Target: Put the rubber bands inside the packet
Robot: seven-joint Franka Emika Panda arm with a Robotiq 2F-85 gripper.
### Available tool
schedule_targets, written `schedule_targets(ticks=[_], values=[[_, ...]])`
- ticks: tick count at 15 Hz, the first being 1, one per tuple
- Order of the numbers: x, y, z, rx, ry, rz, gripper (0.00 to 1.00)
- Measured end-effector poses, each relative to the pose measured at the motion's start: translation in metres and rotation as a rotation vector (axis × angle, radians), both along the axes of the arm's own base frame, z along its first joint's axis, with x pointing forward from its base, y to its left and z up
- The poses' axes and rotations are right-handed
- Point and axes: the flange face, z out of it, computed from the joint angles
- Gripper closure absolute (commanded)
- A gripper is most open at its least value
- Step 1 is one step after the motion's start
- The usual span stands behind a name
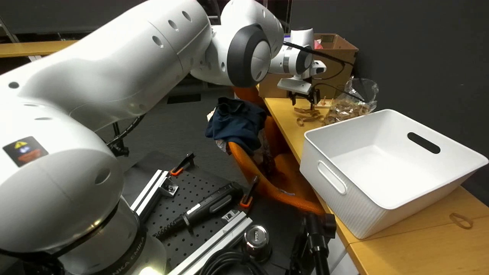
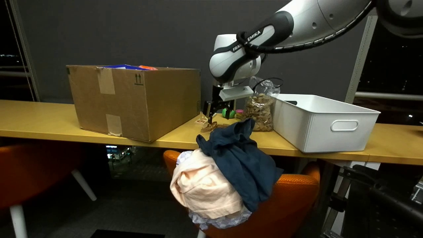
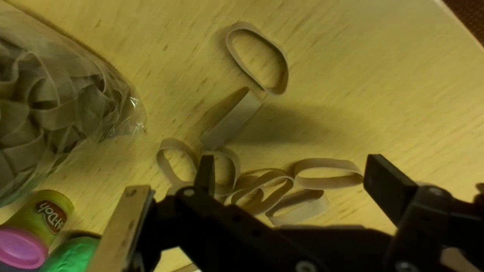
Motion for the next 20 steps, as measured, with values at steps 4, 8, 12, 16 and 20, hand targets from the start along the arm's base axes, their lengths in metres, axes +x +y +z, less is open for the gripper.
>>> schedule_targets(ticks=[4, 8, 12, 16, 20], values=[[0.004, 0.001, -0.004, -0.039, 0.015, 0.025, 0.00], [0.007, -0.007, -0.005, -0.097, 0.013, 0.038, 0.00], [0.004, -0.009, -0.026, -0.140, 0.029, 0.070, 0.00], [0.001, -0.012, -0.048, -0.165, 0.037, 0.084, 0.00], [0.001, -0.021, -0.046, -0.167, 0.026, 0.072, 0.42]])
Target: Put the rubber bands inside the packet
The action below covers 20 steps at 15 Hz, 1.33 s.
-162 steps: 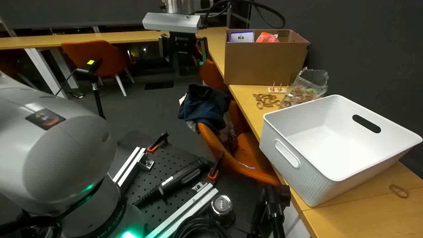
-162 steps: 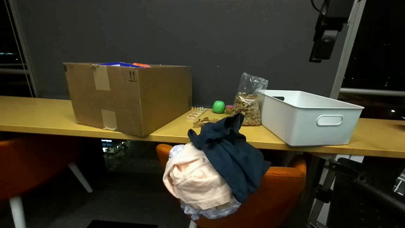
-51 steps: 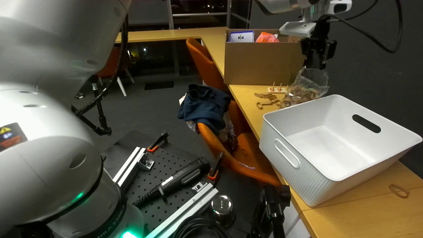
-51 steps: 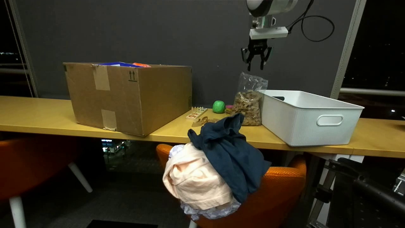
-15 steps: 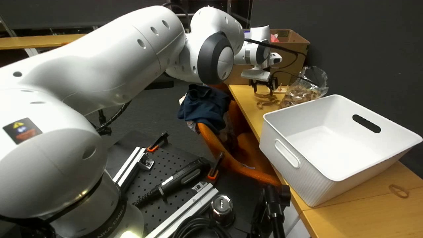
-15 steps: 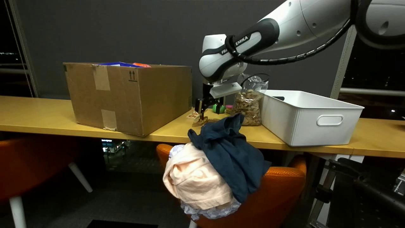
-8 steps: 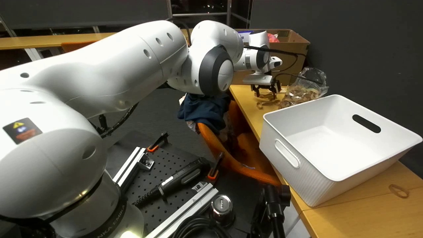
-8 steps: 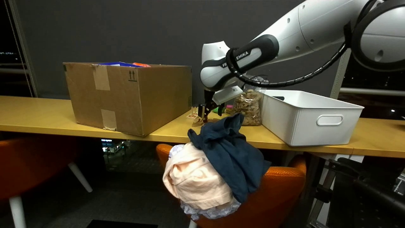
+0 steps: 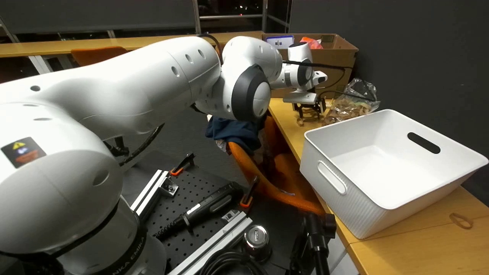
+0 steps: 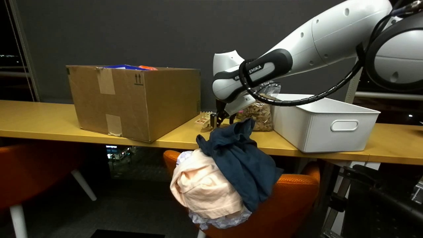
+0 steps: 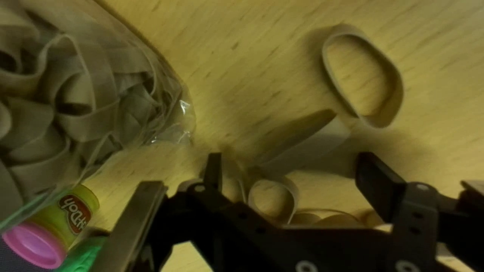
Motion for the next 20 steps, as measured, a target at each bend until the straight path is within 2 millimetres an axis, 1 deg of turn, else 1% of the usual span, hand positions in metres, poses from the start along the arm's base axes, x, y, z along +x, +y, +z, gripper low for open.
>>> schedule_targets(ticks=[2, 4, 5, 7, 8, 11, 13, 16, 20], values=[[-0.001, -0.010, 0.002, 0.001, -0.005, -0.016, 0.58], [-0.003, -0.021, 0.003, 0.005, -0.011, -0.039, 0.71], [-0.003, -0.026, 0.003, 0.009, -0.016, -0.051, 0.79], [-0.004, -0.029, 0.002, 0.019, -0.027, -0.070, 0.94], [-0.004, -0.028, 0.002, 0.023, -0.030, -0.078, 0.99], [-0.003, -0.027, 0.004, 0.026, -0.041, -0.099, 1.00], [0.000, -0.028, 0.016, 0.026, -0.058, -0.111, 1.00], [0.007, -0.031, 0.051, 0.023, -0.109, -0.128, 1.00], [0.015, -0.037, 0.110, 0.021, -0.183, -0.148, 1.00]])
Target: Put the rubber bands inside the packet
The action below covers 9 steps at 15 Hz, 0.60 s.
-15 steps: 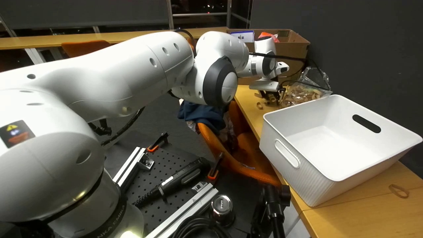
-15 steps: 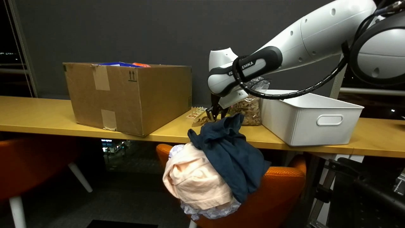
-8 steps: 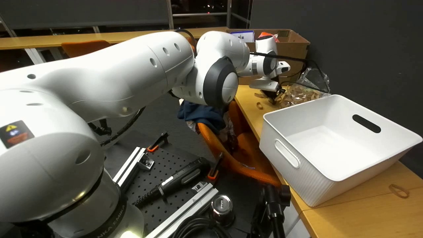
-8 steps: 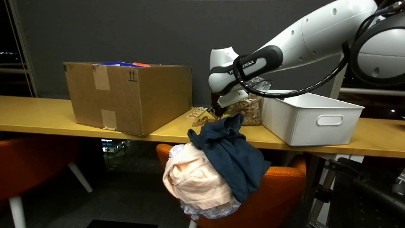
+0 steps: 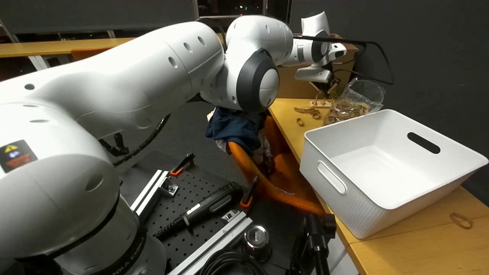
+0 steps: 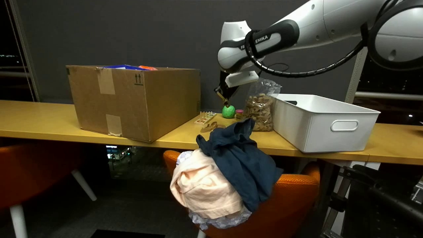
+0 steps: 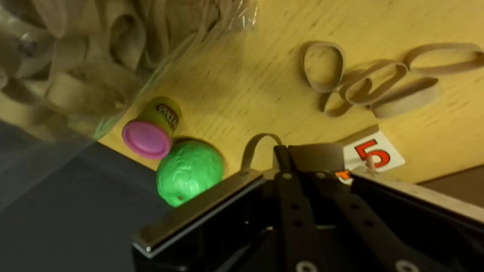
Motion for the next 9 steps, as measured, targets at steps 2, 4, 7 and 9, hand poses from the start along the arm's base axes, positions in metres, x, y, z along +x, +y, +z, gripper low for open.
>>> schedule_targets(ticks=[2, 4, 7, 9], values=[[0.002, -0.003, 0.032, -0.002, -0.024, -0.014, 1.00], [0.001, -0.005, 0.070, -0.007, -0.035, -0.030, 1.00], [-0.008, -0.012, 0.133, -0.017, -0.019, -0.069, 1.00], [-0.019, -0.019, 0.172, -0.022, 0.009, -0.108, 1.00]])
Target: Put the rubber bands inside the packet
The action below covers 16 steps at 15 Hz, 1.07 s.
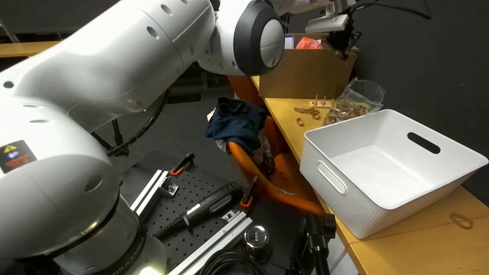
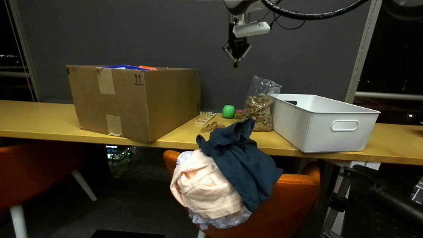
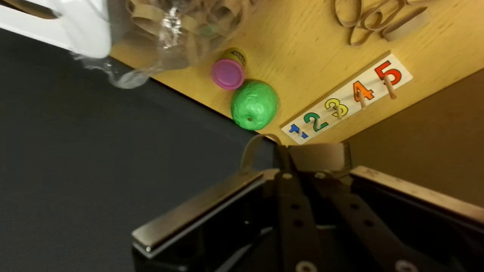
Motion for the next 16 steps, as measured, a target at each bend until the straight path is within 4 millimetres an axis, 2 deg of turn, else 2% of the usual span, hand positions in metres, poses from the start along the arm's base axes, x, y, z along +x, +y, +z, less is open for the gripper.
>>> schedule_targets(ticks=[3, 6, 11, 16], values=[[-0.021, -0.015, 0.038, 0.007, 0.065, -0.071, 1.00], [-0.037, -0.026, 0.049, 0.030, 0.136, -0.135, 1.00], [-0.053, -0.046, 0.028, 0.069, 0.234, -0.264, 1.00], [-0.067, -0.099, -0.007, 0.082, 0.263, -0.369, 1.00]])
